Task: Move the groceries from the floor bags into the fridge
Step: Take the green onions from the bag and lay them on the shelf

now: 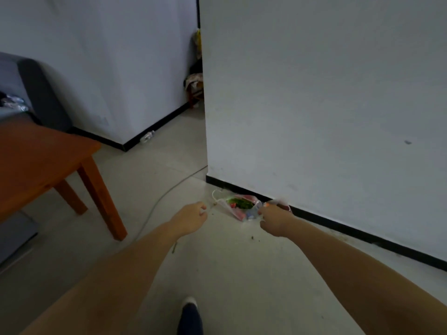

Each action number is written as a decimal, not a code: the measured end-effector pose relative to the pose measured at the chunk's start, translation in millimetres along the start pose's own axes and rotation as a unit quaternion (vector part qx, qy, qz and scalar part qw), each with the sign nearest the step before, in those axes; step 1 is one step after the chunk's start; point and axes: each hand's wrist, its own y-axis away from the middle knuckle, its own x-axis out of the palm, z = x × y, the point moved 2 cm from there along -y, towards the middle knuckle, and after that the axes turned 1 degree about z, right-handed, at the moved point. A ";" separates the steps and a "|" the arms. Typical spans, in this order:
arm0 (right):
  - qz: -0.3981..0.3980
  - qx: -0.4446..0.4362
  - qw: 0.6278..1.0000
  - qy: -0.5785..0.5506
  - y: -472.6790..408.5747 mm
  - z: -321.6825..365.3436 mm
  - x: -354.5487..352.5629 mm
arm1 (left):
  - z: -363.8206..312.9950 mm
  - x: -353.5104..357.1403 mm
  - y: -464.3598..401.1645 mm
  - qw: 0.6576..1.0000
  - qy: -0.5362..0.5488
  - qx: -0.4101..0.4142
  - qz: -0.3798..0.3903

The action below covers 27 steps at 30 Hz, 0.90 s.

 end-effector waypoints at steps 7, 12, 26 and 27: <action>-0.015 0.056 0.996 -0.069 -136.9 -2.2 -60.8 | -3.4 -76.2 -164.7 0.999 -0.007 0.045 0.024; -0.011 0.087 0.995 -0.052 -211.9 -18.9 -77.7 | -15.6 -89.2 -265.6 0.995 -0.010 0.062 0.083; 0.094 0.088 0.983 -0.128 -467.8 -106.3 -40.3 | 24.9 -6.6 -528.4 0.981 -0.002 0.045 0.187; 0.101 0.085 0.981 -0.141 -486.7 -108.0 -27.8 | 34.8 9.5 -546.5 0.977 0.000 0.043 0.209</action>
